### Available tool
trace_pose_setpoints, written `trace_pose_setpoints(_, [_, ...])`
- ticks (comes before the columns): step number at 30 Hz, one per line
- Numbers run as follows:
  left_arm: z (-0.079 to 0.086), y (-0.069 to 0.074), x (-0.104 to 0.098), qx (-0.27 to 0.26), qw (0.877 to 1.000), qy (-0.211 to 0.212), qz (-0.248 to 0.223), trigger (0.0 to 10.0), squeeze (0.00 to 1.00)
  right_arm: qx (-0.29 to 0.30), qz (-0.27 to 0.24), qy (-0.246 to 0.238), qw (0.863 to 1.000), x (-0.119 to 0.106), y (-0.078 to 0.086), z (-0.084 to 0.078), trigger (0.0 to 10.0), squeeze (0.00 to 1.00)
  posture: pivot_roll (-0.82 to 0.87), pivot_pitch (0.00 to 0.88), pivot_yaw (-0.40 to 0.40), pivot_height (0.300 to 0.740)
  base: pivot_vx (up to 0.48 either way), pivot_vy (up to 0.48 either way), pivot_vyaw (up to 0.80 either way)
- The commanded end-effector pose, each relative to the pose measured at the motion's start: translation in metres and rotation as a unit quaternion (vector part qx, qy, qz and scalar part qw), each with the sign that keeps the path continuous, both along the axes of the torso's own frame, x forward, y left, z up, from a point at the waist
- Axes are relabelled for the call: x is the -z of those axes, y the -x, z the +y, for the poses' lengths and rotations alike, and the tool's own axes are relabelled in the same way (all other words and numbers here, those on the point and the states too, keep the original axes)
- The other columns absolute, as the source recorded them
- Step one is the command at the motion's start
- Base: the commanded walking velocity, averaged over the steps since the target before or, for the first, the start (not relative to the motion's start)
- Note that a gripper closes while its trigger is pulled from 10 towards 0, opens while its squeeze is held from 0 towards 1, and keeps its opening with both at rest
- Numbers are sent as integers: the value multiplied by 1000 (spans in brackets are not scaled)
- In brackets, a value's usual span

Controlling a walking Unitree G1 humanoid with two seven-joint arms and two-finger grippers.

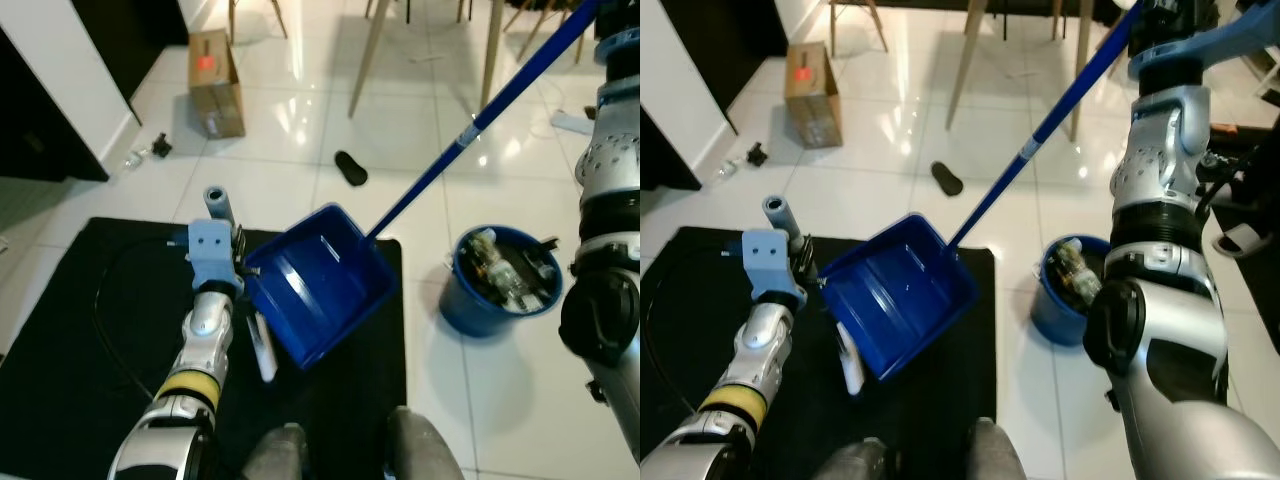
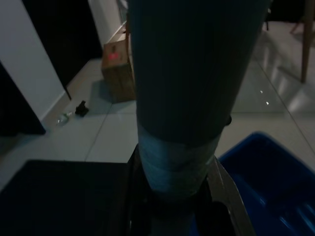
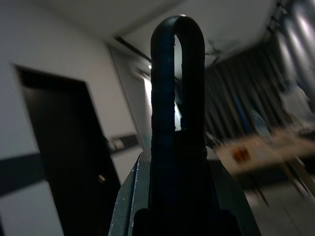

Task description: Sweep floor

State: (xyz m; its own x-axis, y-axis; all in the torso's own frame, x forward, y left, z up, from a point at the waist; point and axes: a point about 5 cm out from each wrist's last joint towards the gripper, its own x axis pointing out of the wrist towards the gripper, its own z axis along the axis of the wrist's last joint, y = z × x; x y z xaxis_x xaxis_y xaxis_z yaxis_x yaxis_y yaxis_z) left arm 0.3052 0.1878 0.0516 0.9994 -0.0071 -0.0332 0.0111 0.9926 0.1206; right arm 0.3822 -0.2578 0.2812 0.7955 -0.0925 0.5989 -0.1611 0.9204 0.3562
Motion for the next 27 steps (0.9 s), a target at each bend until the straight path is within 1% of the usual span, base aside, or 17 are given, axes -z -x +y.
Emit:
trace_pose_setpoints(1, [6,0,-4,-2,1000,-18,-13,10000,0,33,39,-7,999,20,1,-9,10000,0,47,0,-14,740,0,341,0])
trace_pose_setpoints(3, [6,0,-4,-2,1000,-18,-13,10000,0,33,39,-7,999,20,1,-9,10000,0,47,0,-14,740,0,341,0])
trace_pose_setpoints(4, [8,0,-3,-3,1000,-23,-12,10000,0,47,58,-8,997,30,3,-14,10000,0,47,0,-14,740,0,255,0])
trace_pose_setpoints(5, [9,2,-2,-5,1000,-27,-11,10000,0,75,91,-9,993,45,7,-23,10000,0,50,0,-18,740,0,0,0])
trace_pose_setpoints(6, [9,2,-2,-5,1000,-27,-11,10000,0,75,91,-9,993,45,7,-23,10000,0,50,0,-18,740,0,0,0])
trace_pose_setpoints(9, [12,5,0,-7,999,-33,-10,10000,0,131,157,-12,979,78,19,-43,10000,0,52,0,-19,740,0,0,0])
trace_pose_setpoints(10, [13,5,1,-7,999,-35,-10,10000,0,142,170,-11,975,86,23,-47,10000,0,55,0,-18,740,0,0,0])
trace_pose_setpoints(11, [13,5,1,-7,999,-35,-10,10000,0,142,170,-11,975,86,23,-47,10000,0,55,0,-18,740,0,0,0])
trace_pose_setpoints(13, [14,7,1,-5,999,-37,-9,10000,0,158,193,-9,968,100,30,-54,10000,0,54,0,-17,740,0,0,0])
trace_pose_setpoints(14, [14,7,1,-5,999,-37,-9,10000,0,158,193,-9,968,100,30,-54,10000,0,54,0,-17,740,0,0,0])
trace_pose_setpoints(16, [15,9,2,1,999,-40,-9,10000,0,171,224,1,960,117,38,-59,10000,0,55,0,-16,740,0,0,0])
trace_pose_setpoints(17, [15,9,2,1,999,-40,-9,10000,0,171,224,1,960,117,38,-59,10000,0,55,0,-16,740,0,0,0])
trace_pose_setpoints(18, [15,9,2,3,999,-40,-9,10000,0,174,233,4,957,122,40,-61,10000,0,57,0,-18,740,0,0,0])
trace_pose_setpoints(22, [12,10,4,11,999,-43,-9,10000,0,188,293,7,938,157,57,-67,10000,0,59,0,-20,740,0,0,0])
trace_pose_setpoints(24, [12,10,4,11,999,-43,-9,10000,0,188,293,7,938,157,57,-67,10000,0,59,0,-20,740,0,0,0])
trace_pose_setpoints(27, [11,10,6,15,999,-36,-1,10000,0,196,318,-8,928,174,67,-68,10000,0,62,0,-18,740,0,0,0])
